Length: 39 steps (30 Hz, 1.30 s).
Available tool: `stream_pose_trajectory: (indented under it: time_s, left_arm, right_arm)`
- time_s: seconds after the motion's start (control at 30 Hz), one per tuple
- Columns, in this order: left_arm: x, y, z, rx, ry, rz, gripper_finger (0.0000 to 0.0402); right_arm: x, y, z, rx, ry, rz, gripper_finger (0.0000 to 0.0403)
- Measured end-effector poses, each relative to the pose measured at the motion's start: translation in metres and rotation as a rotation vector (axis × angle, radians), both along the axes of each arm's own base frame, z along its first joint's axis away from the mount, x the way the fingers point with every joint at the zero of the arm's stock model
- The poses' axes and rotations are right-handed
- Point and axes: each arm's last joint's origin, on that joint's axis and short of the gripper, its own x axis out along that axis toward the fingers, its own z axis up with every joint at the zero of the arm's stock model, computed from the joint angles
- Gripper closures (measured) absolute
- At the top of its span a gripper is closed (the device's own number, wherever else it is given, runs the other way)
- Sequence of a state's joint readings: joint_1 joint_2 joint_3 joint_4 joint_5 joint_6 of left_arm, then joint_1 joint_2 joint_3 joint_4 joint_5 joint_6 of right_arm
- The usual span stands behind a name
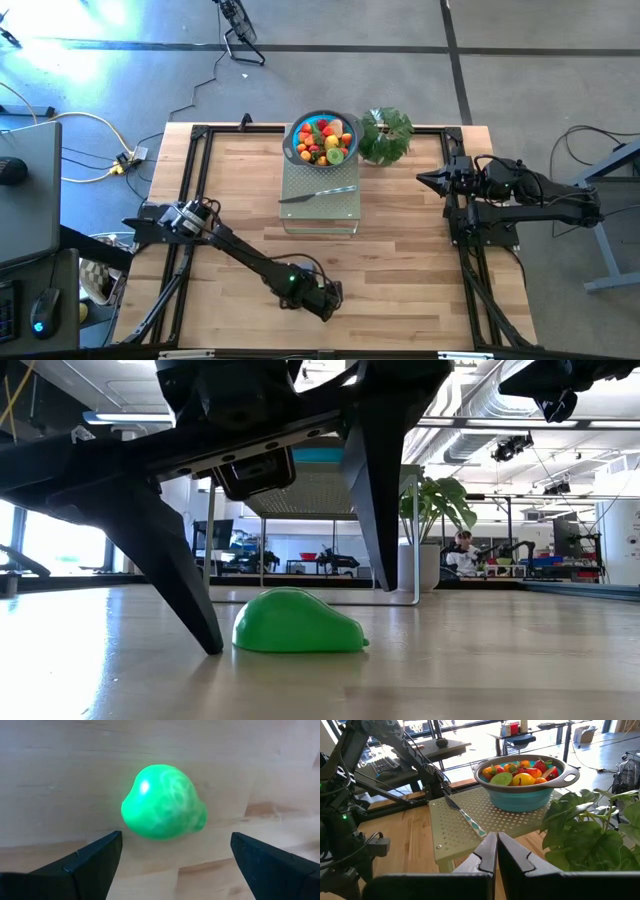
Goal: Pick & Place Fruit
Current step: Put the green pear in the blue bowl on the shelf
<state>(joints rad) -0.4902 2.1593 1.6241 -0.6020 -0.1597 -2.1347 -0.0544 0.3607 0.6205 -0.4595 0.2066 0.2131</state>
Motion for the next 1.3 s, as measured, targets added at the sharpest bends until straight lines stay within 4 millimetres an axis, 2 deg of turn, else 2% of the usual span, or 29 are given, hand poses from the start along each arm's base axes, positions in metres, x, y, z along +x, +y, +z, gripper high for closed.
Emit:
stream_pose_trajectory:
  time_s: [0.27,1.2,1.3]
  left_arm:
    - [0.0006,-0.0012,0.0003,0.006,-0.007,-0.065,0.0037]
    - [0.0004,0.0005,0.0003,0.024,-0.003,-0.054,0.0037]
    - [0.0008,0.0022,0.0022,0.026,0.008,-0.159,0.0037]
  right_arm:
    - [0.0,0.0,0.0,0.0,0.0,0.0,0.0396]
    - [0.0,0.0,0.0001,0.0,-0.001,0.0,0.0396]
    - [0.0,0.0,0.0,0.0,0.0,0.0,0.0396]
